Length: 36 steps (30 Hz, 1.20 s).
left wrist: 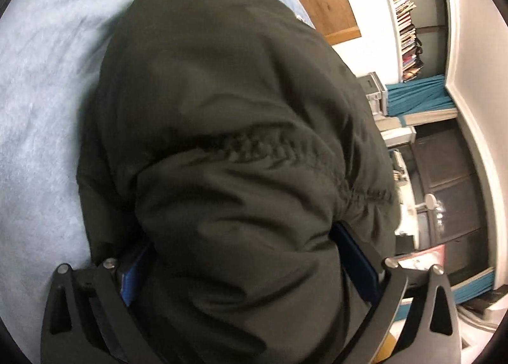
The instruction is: Fold large clothes
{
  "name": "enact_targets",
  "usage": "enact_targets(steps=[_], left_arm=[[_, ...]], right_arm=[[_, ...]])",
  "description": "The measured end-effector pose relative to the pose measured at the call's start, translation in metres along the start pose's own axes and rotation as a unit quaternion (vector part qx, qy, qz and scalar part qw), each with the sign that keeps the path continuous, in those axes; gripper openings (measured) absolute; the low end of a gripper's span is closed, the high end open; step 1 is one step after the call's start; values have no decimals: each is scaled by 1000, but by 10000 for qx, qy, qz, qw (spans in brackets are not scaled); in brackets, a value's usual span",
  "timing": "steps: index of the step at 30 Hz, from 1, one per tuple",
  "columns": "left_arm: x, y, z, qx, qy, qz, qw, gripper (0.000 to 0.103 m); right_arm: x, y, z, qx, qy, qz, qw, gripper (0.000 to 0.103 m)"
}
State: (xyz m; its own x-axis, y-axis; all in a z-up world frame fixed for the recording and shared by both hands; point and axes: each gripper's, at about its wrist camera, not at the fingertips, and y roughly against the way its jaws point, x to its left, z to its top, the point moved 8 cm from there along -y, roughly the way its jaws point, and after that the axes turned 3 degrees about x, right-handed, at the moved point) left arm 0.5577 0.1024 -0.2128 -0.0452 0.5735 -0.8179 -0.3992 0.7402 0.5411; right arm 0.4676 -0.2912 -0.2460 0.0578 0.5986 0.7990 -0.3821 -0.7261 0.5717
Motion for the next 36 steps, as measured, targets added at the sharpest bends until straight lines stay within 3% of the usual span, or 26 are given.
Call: enact_targets(steps=[1, 2, 3, 4, 5, 7, 10, 13, 18, 22, 24, 28, 32, 35, 36], left_arm=[[-7, -1, -1, -51, -122, 23, 9999, 97], [-18, -2, -2, -87, -330, 16, 9994, 82], [-27, 2, -4, -108, -471, -43, 9988, 57], [-36, 3, -3, -130, -562, -144, 9982, 46], [-48, 4, -1, -159, -664, -224, 9974, 34], [-71, 4, 0, -178, -940, -266, 9951, 28], [-115, 15, -1, -211, -1439, -385, 9886, 25], [-154, 37, -4, -324, -1827, -461, 9815, 24], [-204, 91, -21, -606, -2225, -658, 9708, 20], [-232, 133, -56, -670, -2482, -965, 9616, 18], [-232, 139, -78, -597, -2625, -877, 9591, 18], [-180, 132, -119, -319, -2094, -650, 9751, 18], [-97, 123, -143, -147, -1432, 108, 9895, 23], [-53, 126, -142, -215, -934, 279, 9950, 33], [-47, 128, -143, -247, -812, 235, 9961, 39]], right_arm=[[1, 0, 0, 17, 15, -41, 10000, 102], [3, -1, 0, 15, 36, -83, 10000, 101], [10, -1, 0, -44, 143, -156, 9998, 89], [17, 2, 1, -109, 258, -124, 9995, 68], [25, 4, 3, -159, 351, -52, 9992, 59], [44, 8, 6, -208, 679, -56, 9975, 40], [84, 16, 9, -300, 1363, -162, 9901, 31], [132, 33, 13, -548, 1932, -125, 9796, 29], [191, 63, 4, -861, 2340, 240, 9681, 27], [219, 81, -26, -922, 2593, 474, 9602, 27], [219, 88, -52, -829, 2715, 457, 9578, 27], [172, 93, -98, -580, 2464, 224, 9672, 28], [115, 78, -117, -321, 1952, -343, 9796, 32], [86, 76, -132, -235, 1583, -539, 9856, 51], [78, 76, -132, -276, 1448, -639, 9870, 64]])
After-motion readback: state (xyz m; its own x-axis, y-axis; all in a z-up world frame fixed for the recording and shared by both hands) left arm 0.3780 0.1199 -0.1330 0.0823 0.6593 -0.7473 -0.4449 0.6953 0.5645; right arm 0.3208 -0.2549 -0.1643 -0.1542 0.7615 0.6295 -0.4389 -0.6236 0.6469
